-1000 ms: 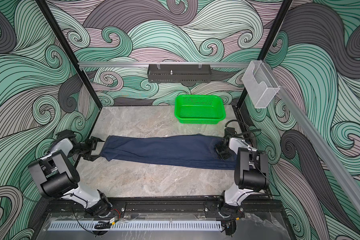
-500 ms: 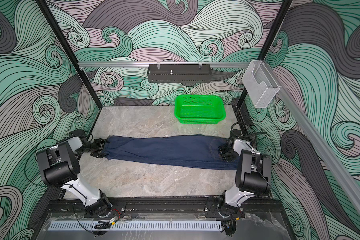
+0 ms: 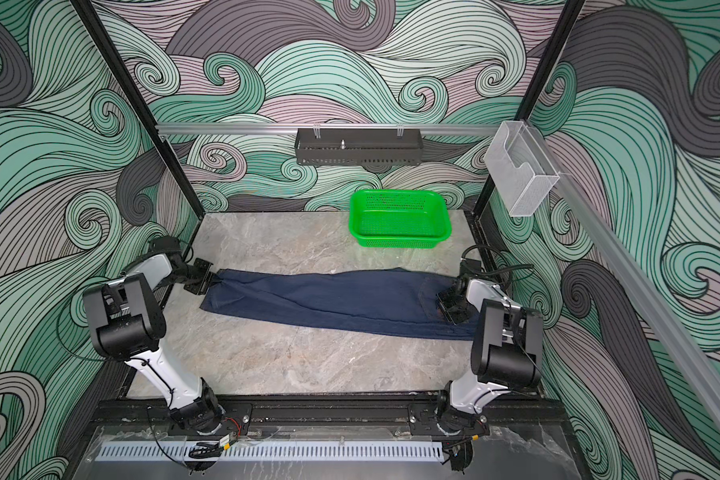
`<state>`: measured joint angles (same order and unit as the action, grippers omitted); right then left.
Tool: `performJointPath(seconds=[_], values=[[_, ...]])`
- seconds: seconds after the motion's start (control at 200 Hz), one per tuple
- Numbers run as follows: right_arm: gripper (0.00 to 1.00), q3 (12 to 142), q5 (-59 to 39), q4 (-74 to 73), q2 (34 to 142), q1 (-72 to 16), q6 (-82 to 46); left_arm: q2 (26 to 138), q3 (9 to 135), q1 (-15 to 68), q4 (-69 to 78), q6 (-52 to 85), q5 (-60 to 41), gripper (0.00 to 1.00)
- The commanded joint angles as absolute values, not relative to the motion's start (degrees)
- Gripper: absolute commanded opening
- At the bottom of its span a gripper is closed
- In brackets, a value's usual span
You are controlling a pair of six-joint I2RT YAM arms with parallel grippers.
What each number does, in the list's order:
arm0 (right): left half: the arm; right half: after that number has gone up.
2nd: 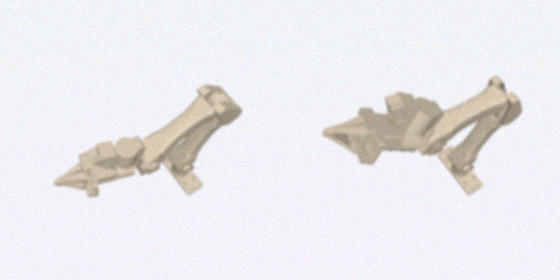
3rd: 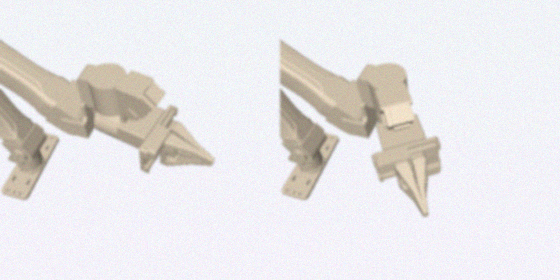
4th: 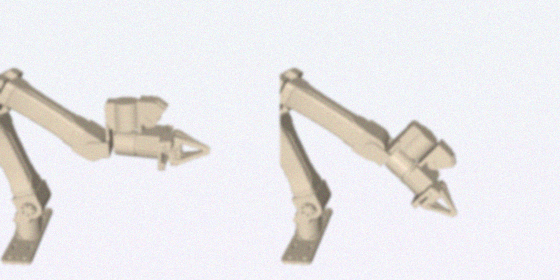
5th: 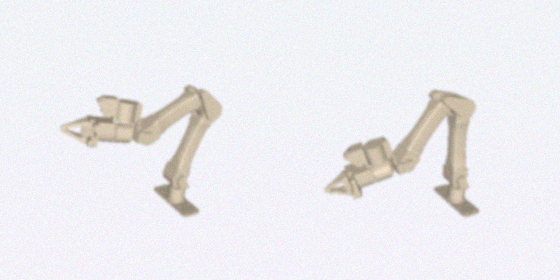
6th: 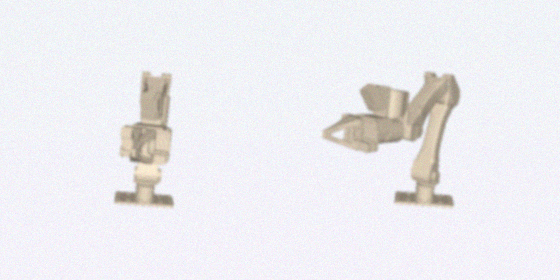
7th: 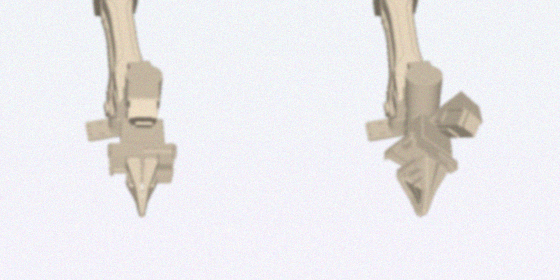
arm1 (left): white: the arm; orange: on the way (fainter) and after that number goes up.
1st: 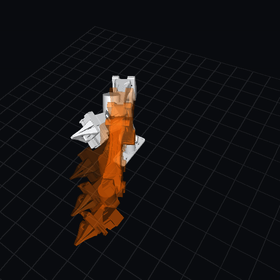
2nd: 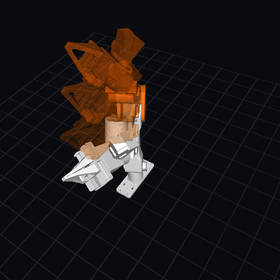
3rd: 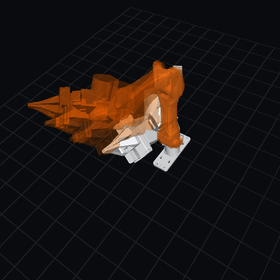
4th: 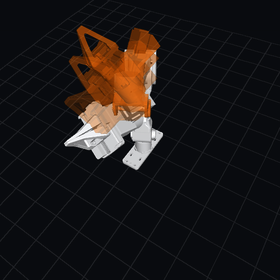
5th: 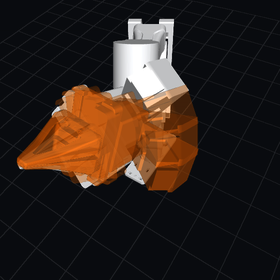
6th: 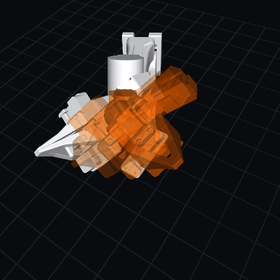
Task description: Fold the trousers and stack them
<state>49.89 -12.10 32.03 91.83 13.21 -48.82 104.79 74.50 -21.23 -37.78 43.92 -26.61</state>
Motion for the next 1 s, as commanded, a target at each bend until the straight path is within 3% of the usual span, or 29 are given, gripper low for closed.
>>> performJointPath(seconds=[0.0, 0.36, 0.59, 0.68, 0.806, 0.996], values=[[0.31, 49.03, -12.74, 32.39, 91.01, 13.47, -48.69, 103.36, 82.53, -16.46, -45.79, 36.17, -23.96, 0.0], [0.3, 49.43, -13.45, 32.5, 90.65, 13.52, -48.78, 104.16, 104.68, 4.39, -56.07, 18.73, -24.08, 0.0], [0.3, 49.18, -14.06, 32.23, 90.42, 13.45, -49.04, 98.17, 98.0, 3.52, -50.81, 19.01, -24.02, 0.0], [0.3, 48.97, -14.35, 32.12, 90.43, 13.46, -49.13, 95.07, 92.33, 0.44, -48.56, 20.09, -22.6, 0.0], [0.29, 49.04, -14.46, 32.17, 90.23, 13.53, -49.04, 91.49, 84.72, -4.32, -42.89, 20.48, -27.87, 0.0], [0.29, 48.95, -14.74, 32.1, 90.18, 13.52, -49.13, 90.65, 84.89, -4.44, -46.85, 18.21, -28.6, 0.0]])
